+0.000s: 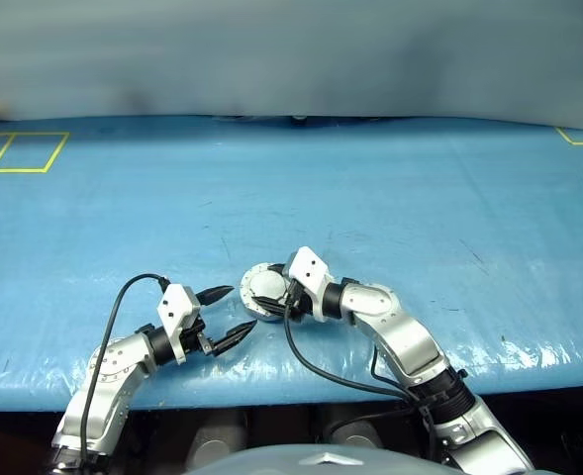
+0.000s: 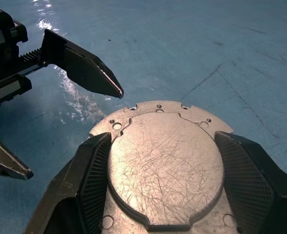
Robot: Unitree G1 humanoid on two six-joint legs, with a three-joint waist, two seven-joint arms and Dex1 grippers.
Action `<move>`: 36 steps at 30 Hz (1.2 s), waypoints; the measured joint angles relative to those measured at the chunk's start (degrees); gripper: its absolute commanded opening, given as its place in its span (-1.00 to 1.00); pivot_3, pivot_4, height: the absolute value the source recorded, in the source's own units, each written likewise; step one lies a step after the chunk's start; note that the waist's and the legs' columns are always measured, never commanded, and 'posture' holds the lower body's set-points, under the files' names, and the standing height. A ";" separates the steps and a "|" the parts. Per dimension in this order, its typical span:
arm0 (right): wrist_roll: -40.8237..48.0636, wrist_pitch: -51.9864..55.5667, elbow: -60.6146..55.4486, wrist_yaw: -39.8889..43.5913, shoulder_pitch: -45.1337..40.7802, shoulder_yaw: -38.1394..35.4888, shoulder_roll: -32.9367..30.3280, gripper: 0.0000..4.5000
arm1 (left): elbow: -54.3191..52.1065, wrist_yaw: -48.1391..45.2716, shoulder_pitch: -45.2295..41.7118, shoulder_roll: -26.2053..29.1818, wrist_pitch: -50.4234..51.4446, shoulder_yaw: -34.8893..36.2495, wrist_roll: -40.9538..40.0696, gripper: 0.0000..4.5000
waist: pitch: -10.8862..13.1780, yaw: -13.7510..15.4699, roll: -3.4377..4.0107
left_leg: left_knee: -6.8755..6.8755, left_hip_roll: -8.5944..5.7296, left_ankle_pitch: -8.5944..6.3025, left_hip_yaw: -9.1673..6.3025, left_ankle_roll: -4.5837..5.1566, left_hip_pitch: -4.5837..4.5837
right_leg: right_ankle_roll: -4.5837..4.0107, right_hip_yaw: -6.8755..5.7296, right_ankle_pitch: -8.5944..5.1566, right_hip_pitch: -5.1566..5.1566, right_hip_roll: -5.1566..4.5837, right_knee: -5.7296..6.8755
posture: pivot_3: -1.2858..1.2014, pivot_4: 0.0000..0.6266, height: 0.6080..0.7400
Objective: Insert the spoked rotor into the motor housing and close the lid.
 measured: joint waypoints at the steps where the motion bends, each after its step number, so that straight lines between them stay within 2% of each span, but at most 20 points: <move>1: 0.00 0.14 -0.04 -0.08 0.00 0.00 0.04 0.34 | 0.00 0.00 0.00 -0.01 0.00 0.00 0.07 0.92 | 0.00 -0.01 0.00 | 0.00 0.00 0.00 0.00 0.00 0.00 | 0.00 0.00 0.00 0.00 0.00 0.00 | 0.03 -0.52 1.00; 16: -3.27 3.92 -2.11 -3.70 -0.95 3.16 -0.28 0.34 | 0.00 0.80 -0.03 -0.23 -0.10 0.34 0.30 0.92 | 0.00 0.00 0.00 | 0.01 0.01 0.01 -0.01 -0.01 0.11 | 0.00 0.05 -0.01 -0.12 -0.01 -0.01 | 0.03 -0.52 1.00; 27: -3.54 3.92 -2.37 -3.68 -1.05 3.61 -0.64 0.34 | 2.28 2.44 -5.20 -0.04 -0.68 6.35 -1.15 0.92 | -0.01 -0.04 0.00 | 0.00 -0.02 0.02 -0.01 -0.01 0.11 | 0.00 0.02 -0.01 -0.12 -0.02 -0.03 | 0.03 -0.52 1.00; 36: -3.59 3.86 -2.38 -3.70 -1.05 3.63 -0.71 0.34 | 2.47 1.06 -4.64 -0.59 2.87 5.17 -3.05 0.96 | -0.01 0.00 -0.01 | -0.01 -0.01 0.01 -0.05 -0.01 0.11 | 0.00 0.03 -0.01 -0.11 -0.02 -0.06 | 0.03 -0.52 1.00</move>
